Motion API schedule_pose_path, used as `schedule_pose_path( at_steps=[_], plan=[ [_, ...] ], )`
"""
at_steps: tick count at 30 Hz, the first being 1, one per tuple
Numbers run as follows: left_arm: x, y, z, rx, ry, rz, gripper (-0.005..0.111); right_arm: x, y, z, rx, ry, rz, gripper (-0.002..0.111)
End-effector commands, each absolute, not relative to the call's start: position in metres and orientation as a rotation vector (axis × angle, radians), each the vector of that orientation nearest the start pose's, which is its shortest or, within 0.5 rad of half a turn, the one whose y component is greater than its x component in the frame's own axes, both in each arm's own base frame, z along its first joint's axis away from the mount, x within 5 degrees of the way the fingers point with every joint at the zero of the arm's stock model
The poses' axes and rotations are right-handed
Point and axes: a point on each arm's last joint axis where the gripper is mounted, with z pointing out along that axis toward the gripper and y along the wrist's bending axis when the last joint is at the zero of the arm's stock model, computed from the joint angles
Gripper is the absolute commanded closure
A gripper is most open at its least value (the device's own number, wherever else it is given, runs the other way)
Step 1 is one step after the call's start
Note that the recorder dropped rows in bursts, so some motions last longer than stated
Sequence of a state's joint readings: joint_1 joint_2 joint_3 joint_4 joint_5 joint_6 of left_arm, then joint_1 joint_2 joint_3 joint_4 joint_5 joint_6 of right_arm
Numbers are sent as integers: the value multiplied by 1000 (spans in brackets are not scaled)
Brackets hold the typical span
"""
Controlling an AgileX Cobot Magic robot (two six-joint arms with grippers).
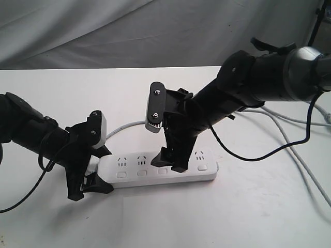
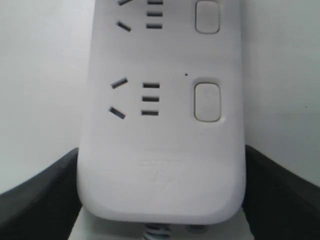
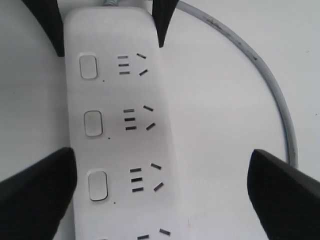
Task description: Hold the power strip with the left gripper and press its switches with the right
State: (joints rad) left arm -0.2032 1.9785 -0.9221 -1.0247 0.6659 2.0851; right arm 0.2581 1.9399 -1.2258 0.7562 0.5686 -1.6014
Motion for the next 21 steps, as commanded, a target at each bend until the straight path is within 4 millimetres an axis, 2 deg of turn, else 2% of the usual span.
schedule_pose_path(
  at_steps=[1, 14, 21],
  plan=[
    [310, -113, 96, 1760, 1984, -482, 107, 375, 123, 172, -1489, 2049, 255, 24],
    [310, -113, 96, 1760, 1984, -482, 107, 376, 92, 170, -1492, 2107, 305, 24],
    [310, -113, 96, 1760, 1984, -482, 107, 374, 89, 166, -1508, 2112, 269, 24]
  ],
)
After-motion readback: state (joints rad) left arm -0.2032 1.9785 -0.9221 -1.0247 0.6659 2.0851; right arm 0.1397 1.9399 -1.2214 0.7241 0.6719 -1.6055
